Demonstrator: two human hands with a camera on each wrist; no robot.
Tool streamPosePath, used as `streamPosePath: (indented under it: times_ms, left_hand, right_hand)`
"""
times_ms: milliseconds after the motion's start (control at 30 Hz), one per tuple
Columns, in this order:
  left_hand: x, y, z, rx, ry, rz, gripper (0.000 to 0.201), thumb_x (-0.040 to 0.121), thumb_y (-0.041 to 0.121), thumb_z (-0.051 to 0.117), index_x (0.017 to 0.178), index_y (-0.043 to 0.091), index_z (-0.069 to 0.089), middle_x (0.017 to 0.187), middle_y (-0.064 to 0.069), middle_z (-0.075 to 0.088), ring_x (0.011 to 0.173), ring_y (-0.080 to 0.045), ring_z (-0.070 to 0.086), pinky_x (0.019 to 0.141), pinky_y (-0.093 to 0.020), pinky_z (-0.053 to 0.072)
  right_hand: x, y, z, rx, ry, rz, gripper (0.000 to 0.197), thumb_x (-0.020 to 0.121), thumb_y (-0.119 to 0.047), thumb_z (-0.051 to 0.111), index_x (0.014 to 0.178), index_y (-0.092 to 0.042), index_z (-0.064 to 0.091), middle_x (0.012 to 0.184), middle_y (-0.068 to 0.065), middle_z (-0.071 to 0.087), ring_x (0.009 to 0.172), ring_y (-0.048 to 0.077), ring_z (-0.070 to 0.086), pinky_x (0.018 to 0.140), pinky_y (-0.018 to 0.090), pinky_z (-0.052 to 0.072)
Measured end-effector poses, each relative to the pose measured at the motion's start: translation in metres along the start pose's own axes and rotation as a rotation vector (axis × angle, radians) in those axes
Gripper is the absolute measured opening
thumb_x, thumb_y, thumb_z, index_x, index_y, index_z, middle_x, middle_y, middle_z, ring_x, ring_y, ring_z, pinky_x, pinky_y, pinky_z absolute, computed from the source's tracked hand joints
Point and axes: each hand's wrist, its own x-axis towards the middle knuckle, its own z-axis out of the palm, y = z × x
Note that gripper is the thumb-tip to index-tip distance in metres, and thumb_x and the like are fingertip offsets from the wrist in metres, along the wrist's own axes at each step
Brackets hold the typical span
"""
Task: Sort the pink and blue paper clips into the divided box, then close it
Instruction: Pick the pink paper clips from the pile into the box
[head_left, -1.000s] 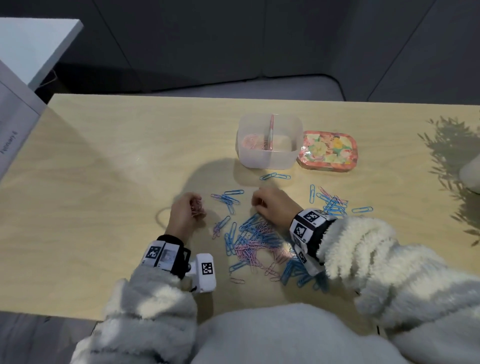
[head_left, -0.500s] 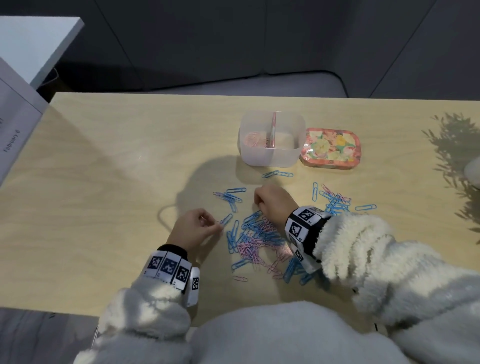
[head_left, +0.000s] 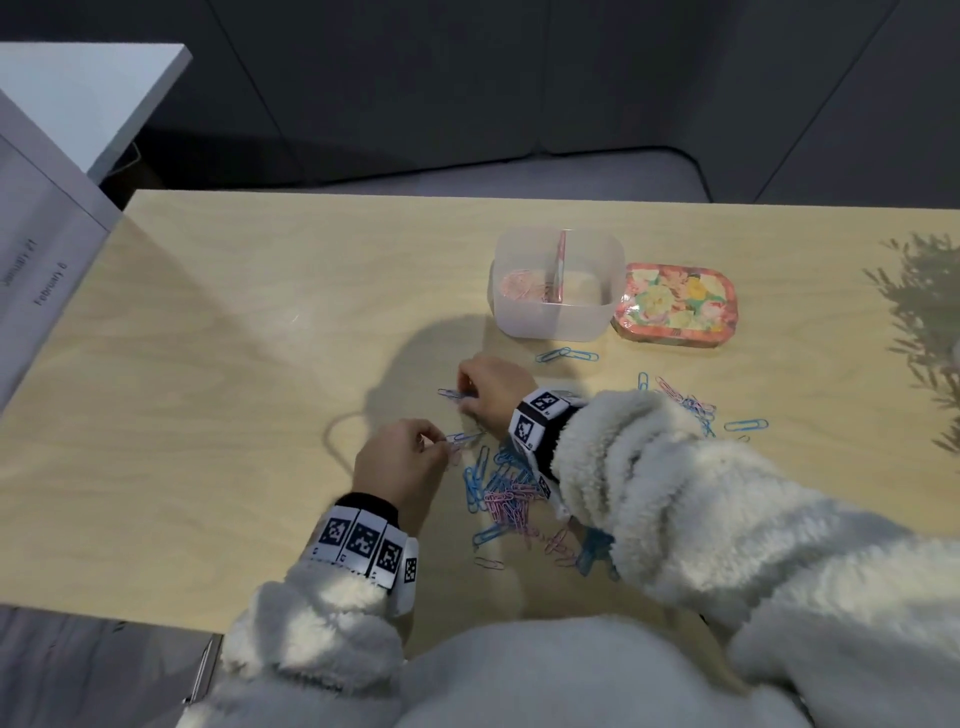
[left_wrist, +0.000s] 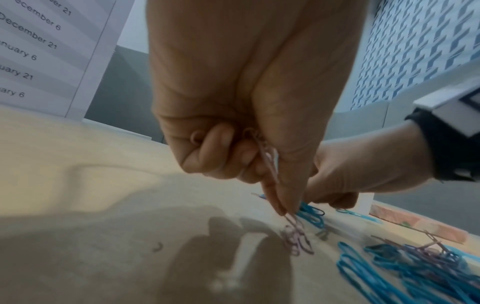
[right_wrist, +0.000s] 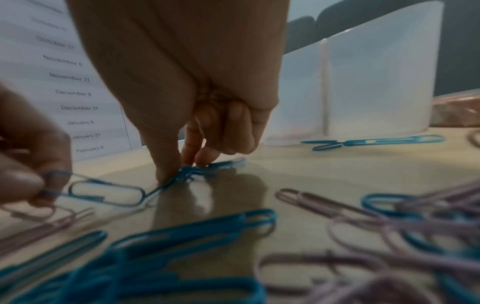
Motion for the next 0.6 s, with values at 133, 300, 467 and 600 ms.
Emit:
streamPosePath:
  times_ms: [133, 300, 467, 600]
  left_hand:
    - [0.004, -0.004, -0.005, -0.094, 0.007, 0.033, 0.009, 0.082, 0.032, 0.063, 0.078, 0.024, 0.066, 0.051, 0.008, 0.045, 0.055, -0.013, 0.046, 0.049, -0.025, 0.028]
    - [0.011, 0.011, -0.001, -0.18, -0.041, 0.047, 0.013, 0.09, 0.029, 0.053, 0.081, 0.02, 0.056, 0.058, 0.011, 0.053, 0.057, -0.004, 0.051, 0.052, -0.023, 0.035]
    - [0.007, 0.019, 0.001, -0.111, -0.045, 0.011, 0.014, 0.086, 0.034, 0.058, 0.079, 0.023, 0.054, 0.058, 0.014, 0.054, 0.057, 0.0, 0.052, 0.049, -0.019, 0.031]
    - [-0.003, 0.008, 0.0, -0.132, -0.014, -0.027, 0.031, 0.075, 0.04, 0.071, 0.083, 0.016, 0.054, 0.077, 0.006, 0.057, 0.072, -0.012, 0.054, 0.053, -0.018, 0.032]
  right_hand:
    - [-0.005, 0.016, -0.007, 0.116, -0.007, 0.107, 0.012, 0.086, -0.013, 0.054, 0.096, -0.008, 0.059, 0.104, 0.012, 0.063, 0.097, 0.029, 0.057, 0.082, 0.036, 0.045]
    - [-0.014, 0.042, -0.021, 0.103, 0.145, 0.235, 0.014, 0.085, -0.012, 0.051, 0.093, -0.009, 0.063, 0.106, 0.011, 0.064, 0.097, 0.032, 0.059, 0.079, 0.037, 0.046]
    - [-0.003, 0.02, -0.02, -0.024, 0.169, 0.036, 0.021, 0.09, -0.012, 0.047, 0.102, -0.012, 0.064, 0.11, 0.009, 0.064, 0.097, 0.029, 0.06, 0.083, 0.038, 0.048]
    - [0.011, -0.005, -0.012, -0.032, 0.067, -0.05, 0.02, 0.089, -0.017, 0.052, 0.103, -0.011, 0.065, 0.109, 0.009, 0.064, 0.098, 0.027, 0.061, 0.083, 0.036, 0.048]
